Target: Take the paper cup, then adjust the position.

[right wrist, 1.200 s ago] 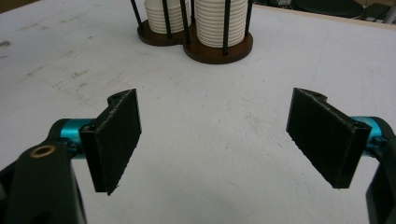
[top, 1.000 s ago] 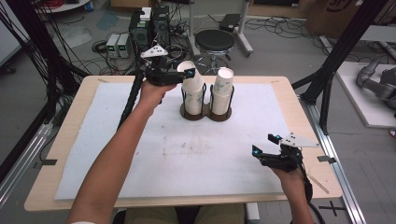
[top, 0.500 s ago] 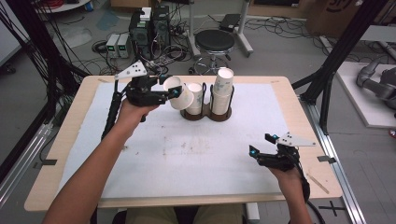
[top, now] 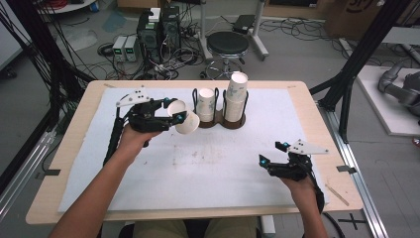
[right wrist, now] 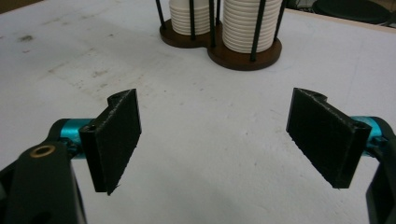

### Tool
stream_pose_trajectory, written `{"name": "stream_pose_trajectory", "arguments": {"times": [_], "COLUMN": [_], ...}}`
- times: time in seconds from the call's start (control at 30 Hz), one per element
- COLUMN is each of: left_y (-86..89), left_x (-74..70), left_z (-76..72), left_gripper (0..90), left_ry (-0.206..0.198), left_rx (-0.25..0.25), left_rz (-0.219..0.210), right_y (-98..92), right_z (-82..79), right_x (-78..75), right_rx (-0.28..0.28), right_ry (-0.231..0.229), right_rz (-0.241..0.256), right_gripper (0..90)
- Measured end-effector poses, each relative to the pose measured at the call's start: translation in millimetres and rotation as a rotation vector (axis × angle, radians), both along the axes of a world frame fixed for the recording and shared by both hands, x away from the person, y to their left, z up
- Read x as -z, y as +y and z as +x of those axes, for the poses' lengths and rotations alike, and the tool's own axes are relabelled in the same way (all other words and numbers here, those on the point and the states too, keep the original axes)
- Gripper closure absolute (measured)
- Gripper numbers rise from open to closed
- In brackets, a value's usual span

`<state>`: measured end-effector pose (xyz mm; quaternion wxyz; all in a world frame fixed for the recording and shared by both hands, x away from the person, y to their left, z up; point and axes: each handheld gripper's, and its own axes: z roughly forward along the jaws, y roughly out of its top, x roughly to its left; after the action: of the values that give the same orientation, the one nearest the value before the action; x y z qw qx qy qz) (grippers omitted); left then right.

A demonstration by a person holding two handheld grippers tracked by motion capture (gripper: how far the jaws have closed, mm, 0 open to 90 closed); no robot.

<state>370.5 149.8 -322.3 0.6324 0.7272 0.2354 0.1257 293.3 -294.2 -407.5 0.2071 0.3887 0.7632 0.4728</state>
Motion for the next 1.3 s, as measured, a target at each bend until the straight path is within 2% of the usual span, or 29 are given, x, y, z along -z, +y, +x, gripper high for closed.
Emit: {"name": "stream_pose_trajectory", "arguments": {"times": [0.33,0.47,0.7,0.73,0.8,0.83,0.97,1.03,1.07,1.1,1.23,1.3], "left_y": [-9.6,-11.6,-10.7,-10.1,-9.8,-10.0,-11.0,-12.0,-12.2,-12.3,-13.3,-13.6], "left_x": [9.9,17.4,26.6,27.3,28.5,29.2,30.6,30.8,30.7,30.6,31.2,31.8], "left_z": [-13.9,-19.7,-31.1,-32.3,-35.0,-36.5,-42.5,-45.1,-46.6,-48.0,-53.1,-55.5], "left_gripper": [36.0,35.9,36.0,36.1,36.0,36.1,36.0,36.1,36.1,36.1,36.1,36.1], "left_ry": [-0.005,0.006,0.013,0.011,0.016,0.013,0.016,0.016,0.017,0.016,0.019,0.024], "left_rx": [0.06,0.07,0.071,0.073,0.079,0.081,0.098,0.106,0.111,0.113,0.122,0.129], "left_rz": [0.022,0.02,0.025,0.028,0.034,0.036,0.043,0.048,0.053,0.057,0.057,0.06], "right_y": [13.7,21.6,36.5,41.3,44.2,50.3,60.3,71.6,71.6,79.6,94.0,97.3], "right_z": [1.5,2.1,-2.6,-3.8,-4.5,-5.3,-5.3,-3.8,-3.8,-3.5,-3.3,-2.5], "right_x": [-0.5,-0.9,-7.2,-7.8,-8.0,-8.3,-9.1,-9.0,-9.0,-9.0,-10.2,-10.5], "right_rx": [-0.062,-0.091,-0.163,-0.202,-0.213,-0.247,-0.284,-0.334,-0.334,-0.367,-0.42,-0.429], "right_ry": [0.002,0.006,-0.013,-0.009,-0.005,0.001,0.008,0.018,0.018,0.026,0.017,0.008], "right_rz": [0.033,0.04,0.055,0.056,0.053,0.047,0.049,0.054,0.054,0.057,0.054,0.053], "right_gripper": [18.3,18.3,18.2,18.3,18.2,18.3,18.2,18.3,18.3,18.3,18.3,18.2]}}
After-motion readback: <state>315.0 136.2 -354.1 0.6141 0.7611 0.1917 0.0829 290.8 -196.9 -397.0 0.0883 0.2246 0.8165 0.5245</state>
